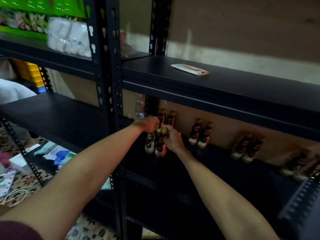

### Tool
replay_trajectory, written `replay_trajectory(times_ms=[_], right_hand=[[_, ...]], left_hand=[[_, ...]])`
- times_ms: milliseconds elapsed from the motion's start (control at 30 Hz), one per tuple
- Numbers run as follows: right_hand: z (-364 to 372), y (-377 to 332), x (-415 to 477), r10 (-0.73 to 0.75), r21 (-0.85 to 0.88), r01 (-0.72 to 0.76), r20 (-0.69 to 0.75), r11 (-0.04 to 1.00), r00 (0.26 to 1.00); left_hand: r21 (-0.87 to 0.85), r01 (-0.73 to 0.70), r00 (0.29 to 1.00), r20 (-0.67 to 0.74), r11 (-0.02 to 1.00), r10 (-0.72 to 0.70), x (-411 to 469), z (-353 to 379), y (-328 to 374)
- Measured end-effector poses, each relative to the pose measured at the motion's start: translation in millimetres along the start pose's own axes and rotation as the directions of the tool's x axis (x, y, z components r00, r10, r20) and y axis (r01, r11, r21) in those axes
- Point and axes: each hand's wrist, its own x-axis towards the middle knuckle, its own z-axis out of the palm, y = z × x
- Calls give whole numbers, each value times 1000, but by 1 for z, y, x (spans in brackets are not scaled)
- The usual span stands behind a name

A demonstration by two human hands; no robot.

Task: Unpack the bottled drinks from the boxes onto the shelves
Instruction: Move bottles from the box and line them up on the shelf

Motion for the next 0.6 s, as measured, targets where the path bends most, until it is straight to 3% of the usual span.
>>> replay_trajectory(times_ms=[200, 267, 467, 600], right_hand=[[22, -4, 27, 52, 23, -52, 17, 998, 999], [28, -3, 35, 72, 21, -72, 13, 997, 997], [22, -18, 38, -11, -4, 11, 3, 1000, 1000], [28, -14, 44, -7, -12, 6, -10, 1000, 1000]], left_hand=[[33, 37, 998, -61, 999, -35, 17, 6, -22], [116, 40, 997, -67, 992, -32, 25, 6, -25], [155, 90, 987, -148, 984, -67, 35, 2, -27], [214, 46, 985, -174, 976, -8, 35, 3, -31]])
